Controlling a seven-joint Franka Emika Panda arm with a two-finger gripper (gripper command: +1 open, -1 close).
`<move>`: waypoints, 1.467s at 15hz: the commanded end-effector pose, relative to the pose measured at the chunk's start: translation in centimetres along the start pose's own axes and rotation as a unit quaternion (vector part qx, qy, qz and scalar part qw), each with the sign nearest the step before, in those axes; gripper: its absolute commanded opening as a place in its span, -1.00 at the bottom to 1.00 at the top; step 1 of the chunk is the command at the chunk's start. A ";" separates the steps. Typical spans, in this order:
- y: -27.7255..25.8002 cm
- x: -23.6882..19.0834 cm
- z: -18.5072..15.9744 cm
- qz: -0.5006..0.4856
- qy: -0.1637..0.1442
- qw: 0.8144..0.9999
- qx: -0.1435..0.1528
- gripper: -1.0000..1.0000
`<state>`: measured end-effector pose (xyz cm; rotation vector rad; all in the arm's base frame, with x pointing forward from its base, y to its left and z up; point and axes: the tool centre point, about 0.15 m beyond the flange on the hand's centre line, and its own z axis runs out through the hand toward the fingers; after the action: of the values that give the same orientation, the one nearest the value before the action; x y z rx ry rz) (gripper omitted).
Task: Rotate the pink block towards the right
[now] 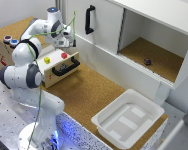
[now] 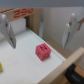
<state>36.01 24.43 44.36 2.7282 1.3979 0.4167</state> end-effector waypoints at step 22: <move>2.6 6.9 15.2 -0.249 -0.089 0.961 0.078 -1.00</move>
<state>43.55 28.81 32.22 2.3258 2.0197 0.1848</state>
